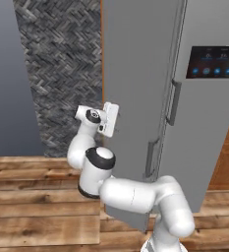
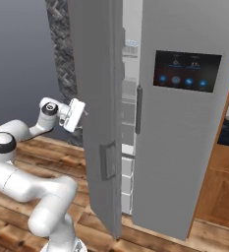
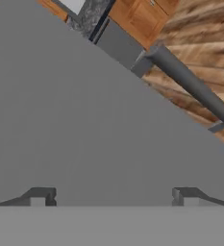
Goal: The ice cube tray has been filled with water. Take the tray and place it in the freezer to make ice. Close the freezer door after placing the tray.
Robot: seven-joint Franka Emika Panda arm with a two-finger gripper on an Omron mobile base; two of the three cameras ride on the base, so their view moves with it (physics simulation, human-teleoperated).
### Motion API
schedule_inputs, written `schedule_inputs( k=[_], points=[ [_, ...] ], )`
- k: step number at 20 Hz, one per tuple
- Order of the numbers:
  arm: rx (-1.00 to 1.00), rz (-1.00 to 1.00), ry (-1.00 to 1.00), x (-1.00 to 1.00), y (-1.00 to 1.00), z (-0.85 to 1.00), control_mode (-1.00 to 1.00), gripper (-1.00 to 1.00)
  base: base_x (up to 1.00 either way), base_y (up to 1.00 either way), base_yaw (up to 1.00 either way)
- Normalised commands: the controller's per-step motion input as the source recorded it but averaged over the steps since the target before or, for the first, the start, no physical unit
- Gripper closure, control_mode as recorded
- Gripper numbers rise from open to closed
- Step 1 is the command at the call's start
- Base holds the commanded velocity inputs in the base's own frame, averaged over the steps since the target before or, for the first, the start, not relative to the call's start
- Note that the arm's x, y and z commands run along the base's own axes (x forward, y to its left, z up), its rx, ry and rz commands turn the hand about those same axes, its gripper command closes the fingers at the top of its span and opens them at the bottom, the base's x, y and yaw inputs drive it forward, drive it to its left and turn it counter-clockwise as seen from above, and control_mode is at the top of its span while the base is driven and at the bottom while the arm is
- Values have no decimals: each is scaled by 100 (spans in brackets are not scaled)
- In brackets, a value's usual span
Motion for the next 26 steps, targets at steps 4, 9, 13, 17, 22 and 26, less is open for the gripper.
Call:
schedule_inputs(
  k=[4,9,13,17,22,26],
  points=[
    [1,0,0,-3,-92,0,-100,-100,0,0,0],
    [5,2,-2,-1,-84,0,-100,-100,0,0,0],
    [13,14,-1,0,-85,2,-100,-100,0,0,0],
    [18,24,0,0,-88,4,-100,-100,0,0,0],
    [20,30,0,0,-84,1,-100,-100,0,0,0],
    [22,35,2,0,-65,0,-100,-100,0,0,0]
  ],
)
